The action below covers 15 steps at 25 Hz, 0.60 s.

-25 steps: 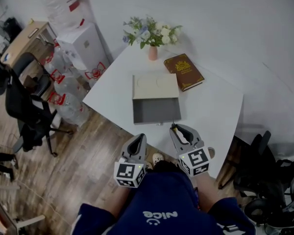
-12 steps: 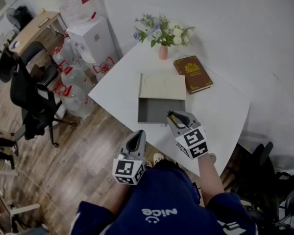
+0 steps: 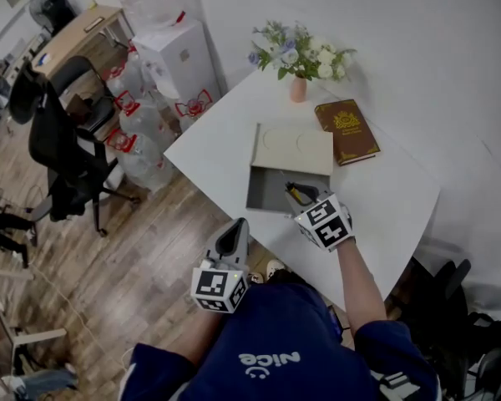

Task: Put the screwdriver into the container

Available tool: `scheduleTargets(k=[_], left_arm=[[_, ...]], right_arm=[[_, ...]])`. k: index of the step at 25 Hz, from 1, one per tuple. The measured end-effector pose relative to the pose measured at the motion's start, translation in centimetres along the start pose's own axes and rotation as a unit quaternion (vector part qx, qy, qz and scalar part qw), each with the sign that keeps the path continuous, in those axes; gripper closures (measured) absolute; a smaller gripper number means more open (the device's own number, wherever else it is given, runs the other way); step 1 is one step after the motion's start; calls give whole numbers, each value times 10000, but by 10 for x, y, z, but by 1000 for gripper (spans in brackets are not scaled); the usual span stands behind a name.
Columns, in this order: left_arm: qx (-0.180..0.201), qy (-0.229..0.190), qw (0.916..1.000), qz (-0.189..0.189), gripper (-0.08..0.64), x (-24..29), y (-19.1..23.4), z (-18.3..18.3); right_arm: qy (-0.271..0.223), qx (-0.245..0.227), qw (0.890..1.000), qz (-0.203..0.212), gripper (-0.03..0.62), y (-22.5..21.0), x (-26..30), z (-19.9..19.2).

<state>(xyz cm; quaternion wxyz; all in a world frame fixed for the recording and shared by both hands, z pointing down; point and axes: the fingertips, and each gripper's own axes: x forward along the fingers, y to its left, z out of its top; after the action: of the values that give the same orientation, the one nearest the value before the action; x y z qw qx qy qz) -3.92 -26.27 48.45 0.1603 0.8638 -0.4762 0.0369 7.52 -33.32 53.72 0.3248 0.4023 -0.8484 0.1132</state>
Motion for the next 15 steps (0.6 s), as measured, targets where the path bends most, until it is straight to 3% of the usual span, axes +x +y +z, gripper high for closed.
scheduleTargets(k=[11,15], left_arm=[[37,-11,9985,547,545,-12,28,4],[25,-6,9975,705,545,-15,35,4]], right_arm=[[714,-19,9969,338,497,5,48,-30],[758,65,9960,474,497,3,66,-36]])
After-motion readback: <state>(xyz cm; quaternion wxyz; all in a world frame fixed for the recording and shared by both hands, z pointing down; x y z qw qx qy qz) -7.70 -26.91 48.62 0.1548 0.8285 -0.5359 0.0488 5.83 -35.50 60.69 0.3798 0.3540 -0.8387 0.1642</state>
